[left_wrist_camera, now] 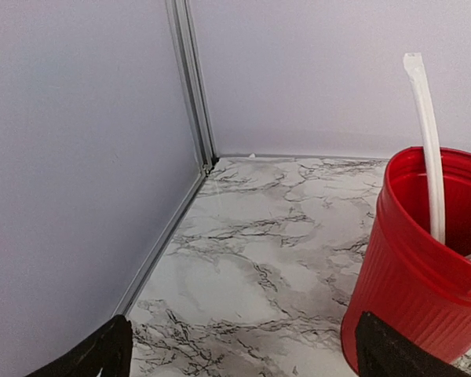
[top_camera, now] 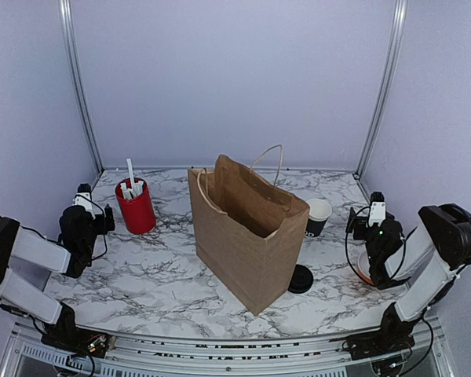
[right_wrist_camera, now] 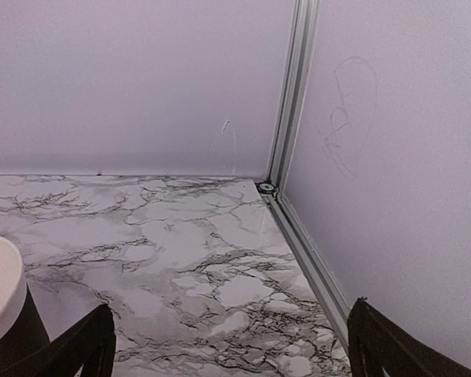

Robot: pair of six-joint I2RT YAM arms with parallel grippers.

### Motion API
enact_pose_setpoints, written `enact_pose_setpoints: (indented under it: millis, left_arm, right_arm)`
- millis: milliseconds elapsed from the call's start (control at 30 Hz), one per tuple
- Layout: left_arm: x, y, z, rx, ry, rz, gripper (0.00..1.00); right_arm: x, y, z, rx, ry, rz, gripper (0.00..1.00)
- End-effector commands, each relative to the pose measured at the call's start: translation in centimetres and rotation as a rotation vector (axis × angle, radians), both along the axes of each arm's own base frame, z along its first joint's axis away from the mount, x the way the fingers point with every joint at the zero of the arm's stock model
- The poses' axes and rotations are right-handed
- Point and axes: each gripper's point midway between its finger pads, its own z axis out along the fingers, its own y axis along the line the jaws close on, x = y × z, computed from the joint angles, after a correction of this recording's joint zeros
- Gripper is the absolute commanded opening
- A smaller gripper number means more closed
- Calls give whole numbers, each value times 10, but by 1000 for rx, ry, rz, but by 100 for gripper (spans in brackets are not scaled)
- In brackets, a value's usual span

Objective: Pack the takeout coffee

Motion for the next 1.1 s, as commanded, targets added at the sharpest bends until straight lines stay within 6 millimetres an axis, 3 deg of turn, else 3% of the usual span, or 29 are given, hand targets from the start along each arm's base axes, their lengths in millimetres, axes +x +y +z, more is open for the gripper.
enact_pose_setpoints:
  millis: [0, 333, 1067]
  left_arm:
    - [-3, 11, 15, -16, -81, 7, 99]
    - [9, 24, -7, -147, -81, -39, 99]
    - [11, 19, -6, -121, -79, -51, 99]
  right_arm:
    - [5, -1, 11, 1, -37, -1, 100]
    - [5, -1, 11, 2, -37, -1, 100]
    - [5, -1, 11, 2, -38, -1, 100]
